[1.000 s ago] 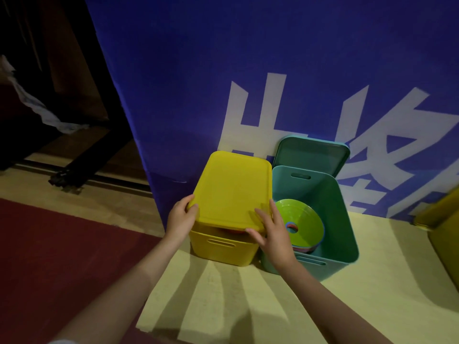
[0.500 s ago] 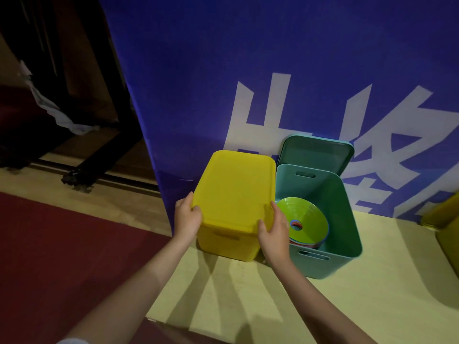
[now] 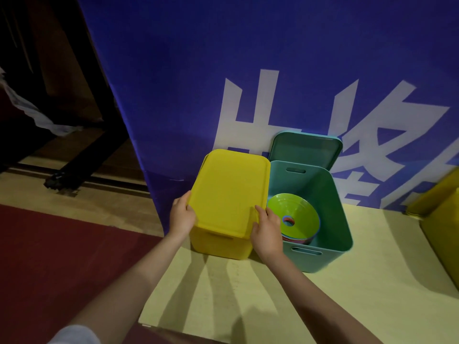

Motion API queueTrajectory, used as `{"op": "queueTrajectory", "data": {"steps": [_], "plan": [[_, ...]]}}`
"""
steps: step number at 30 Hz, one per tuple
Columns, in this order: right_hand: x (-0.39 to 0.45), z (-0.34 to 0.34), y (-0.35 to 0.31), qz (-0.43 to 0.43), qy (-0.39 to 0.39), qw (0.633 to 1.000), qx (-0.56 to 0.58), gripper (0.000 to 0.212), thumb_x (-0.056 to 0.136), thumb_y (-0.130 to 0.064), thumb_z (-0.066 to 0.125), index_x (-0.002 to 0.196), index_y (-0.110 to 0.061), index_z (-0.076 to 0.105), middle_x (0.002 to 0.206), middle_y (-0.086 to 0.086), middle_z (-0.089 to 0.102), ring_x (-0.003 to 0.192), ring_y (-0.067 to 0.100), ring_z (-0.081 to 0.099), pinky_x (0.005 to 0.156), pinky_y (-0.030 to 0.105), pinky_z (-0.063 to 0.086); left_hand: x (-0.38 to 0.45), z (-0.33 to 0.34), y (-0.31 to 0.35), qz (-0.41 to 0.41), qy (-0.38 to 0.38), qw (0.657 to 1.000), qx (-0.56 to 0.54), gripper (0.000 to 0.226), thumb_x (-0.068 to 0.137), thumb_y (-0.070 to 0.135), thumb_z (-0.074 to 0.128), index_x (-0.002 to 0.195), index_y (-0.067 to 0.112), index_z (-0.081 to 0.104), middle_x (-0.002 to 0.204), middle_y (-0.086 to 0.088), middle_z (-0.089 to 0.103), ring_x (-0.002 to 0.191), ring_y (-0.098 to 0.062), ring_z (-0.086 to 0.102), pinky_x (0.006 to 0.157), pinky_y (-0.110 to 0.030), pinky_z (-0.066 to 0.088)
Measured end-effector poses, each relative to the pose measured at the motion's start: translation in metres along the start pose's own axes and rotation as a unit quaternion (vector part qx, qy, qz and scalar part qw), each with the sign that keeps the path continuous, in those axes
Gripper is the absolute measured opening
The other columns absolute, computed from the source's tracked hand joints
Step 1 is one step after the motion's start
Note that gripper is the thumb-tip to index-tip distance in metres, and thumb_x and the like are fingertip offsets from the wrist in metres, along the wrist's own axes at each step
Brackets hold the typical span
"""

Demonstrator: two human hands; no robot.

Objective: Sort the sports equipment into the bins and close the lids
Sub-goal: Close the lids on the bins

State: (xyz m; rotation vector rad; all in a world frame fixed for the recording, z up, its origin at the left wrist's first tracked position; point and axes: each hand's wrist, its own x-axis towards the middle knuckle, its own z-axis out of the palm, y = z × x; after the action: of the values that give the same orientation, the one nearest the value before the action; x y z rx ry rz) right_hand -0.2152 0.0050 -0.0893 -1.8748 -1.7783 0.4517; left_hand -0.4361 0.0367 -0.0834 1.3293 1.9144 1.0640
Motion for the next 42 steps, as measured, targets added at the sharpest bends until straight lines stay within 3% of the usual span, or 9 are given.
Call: {"op": "queueTrajectory", "data": {"steps": [7, 11, 14, 19, 26, 30, 33, 37, 42], "plan": [[0.022, 0.000, 0.005, -0.012, -0.020, 1.000, -0.010, 0.048, 0.097, -0.013, 0.040, 0.145, -0.013, 0.036, 0.152, 0.015, 0.030, 0.139, 0.031, 0.026, 0.111, 0.039, 0.030, 0.004, 0.006, -0.014, -0.002, -0.022, 1.000, 0.018, 0.054, 0.098, 0.000, 0.034, 0.149, 0.018, 0.031, 0.143, -0.009, 0.040, 0.128, -0.025, 0.043, 0.098, -0.032, 0.039], [0.042, 0.003, 0.005, -0.011, -0.033, 0.999, -0.032, 0.047, 0.099, -0.015, 0.035, 0.146, -0.011, 0.034, 0.153, 0.018, 0.026, 0.139, 0.034, 0.026, 0.112, 0.040, 0.028, 0.022, 0.006, -0.010, -0.006, -0.050, 0.996, 0.080, 0.055, 0.097, 0.002, 0.035, 0.149, 0.020, 0.029, 0.139, -0.012, 0.039, 0.121, -0.030, 0.046, 0.100, -0.043, 0.042], [0.061, 0.003, 0.008, -0.018, -0.041, 0.997, -0.055, 0.046, 0.101, -0.018, 0.034, 0.146, -0.011, 0.032, 0.153, 0.017, 0.026, 0.139, 0.035, 0.026, 0.112, 0.041, 0.029, 0.044, 0.009, -0.001, 0.006, -0.078, 0.989, 0.126, 0.053, 0.099, 0.008, 0.035, 0.150, 0.018, 0.026, 0.142, -0.013, 0.037, 0.123, -0.032, 0.045, 0.099, -0.042, 0.041], [0.095, 0.002, 0.009, -0.025, -0.042, 0.996, -0.071, 0.046, 0.101, -0.020, 0.034, 0.146, -0.011, 0.032, 0.152, 0.016, 0.028, 0.138, 0.032, 0.027, 0.111, 0.040, 0.031, 0.085, 0.021, 0.016, 0.018, -0.073, 0.990, 0.116, 0.049, 0.099, 0.006, 0.037, 0.147, 0.014, 0.033, 0.145, -0.012, 0.038, 0.127, -0.030, 0.044, 0.100, -0.040, 0.041], [0.166, 0.018, 0.006, 0.002, -0.053, 0.998, -0.046, 0.046, 0.102, -0.019, 0.033, 0.147, -0.012, 0.028, 0.159, 0.015, 0.008, 0.146, 0.032, 0.010, 0.116, 0.041, 0.022, 0.154, 0.045, 0.029, 0.027, -0.085, 0.993, 0.080, 0.047, 0.099, 0.005, 0.039, 0.145, 0.016, 0.038, 0.145, -0.010, 0.041, 0.129, -0.027, 0.043, 0.103, -0.036, 0.038], [0.206, 0.026, 0.009, 0.002, -0.061, 0.996, -0.060, 0.048, 0.102, -0.021, 0.032, 0.150, -0.014, 0.023, 0.161, 0.010, 0.001, 0.148, 0.031, -0.001, 0.116, 0.042, 0.022, 0.191, 0.062, 0.033, 0.075, -0.095, 0.988, 0.094, 0.048, 0.101, 0.005, 0.036, 0.147, 0.015, 0.035, 0.151, -0.006, 0.034, 0.136, -0.022, 0.036, 0.109, -0.031, 0.032], [0.216, 0.031, 0.014, 0.002, -0.066, 0.995, -0.071, 0.050, 0.102, -0.020, 0.032, 0.151, -0.015, 0.022, 0.161, 0.009, 0.002, 0.147, 0.033, -0.004, 0.116, 0.041, 0.022, 0.210, 0.073, 0.033, 0.120, -0.091, 0.980, 0.129, 0.047, 0.101, 0.006, 0.034, 0.148, 0.011, 0.033, 0.151, -0.006, 0.034, 0.134, -0.021, 0.039, 0.109, -0.029, 0.034], [0.218, 0.035, 0.017, 0.004, -0.063, 0.995, -0.078, 0.051, 0.102, -0.021, 0.032, 0.151, -0.016, 0.022, 0.161, 0.009, 0.003, 0.147, 0.033, -0.004, 0.116, 0.042, 0.021, 0.218, 0.082, 0.031, 0.141, -0.059, 0.969, 0.193, 0.042, 0.102, 0.013, 0.035, 0.144, 0.009, 0.038, 0.140, -0.011, 0.045, 0.118, -0.027, 0.052, 0.096, -0.038, 0.047], [0.210, 0.029, 0.016, -0.007, -0.050, 0.997, -0.059, 0.047, 0.101, -0.023, 0.037, 0.147, -0.015, 0.031, 0.159, 0.012, 0.013, 0.147, 0.034, 0.006, 0.119, 0.043, 0.018, 0.202, 0.082, 0.040, 0.172, -0.027, 0.934, 0.313, 0.049, 0.097, 0.034, 0.045, 0.140, 0.010, 0.041, 0.137, -0.012, 0.043, 0.126, -0.028, 0.039, 0.099, -0.042, 0.043]]}}
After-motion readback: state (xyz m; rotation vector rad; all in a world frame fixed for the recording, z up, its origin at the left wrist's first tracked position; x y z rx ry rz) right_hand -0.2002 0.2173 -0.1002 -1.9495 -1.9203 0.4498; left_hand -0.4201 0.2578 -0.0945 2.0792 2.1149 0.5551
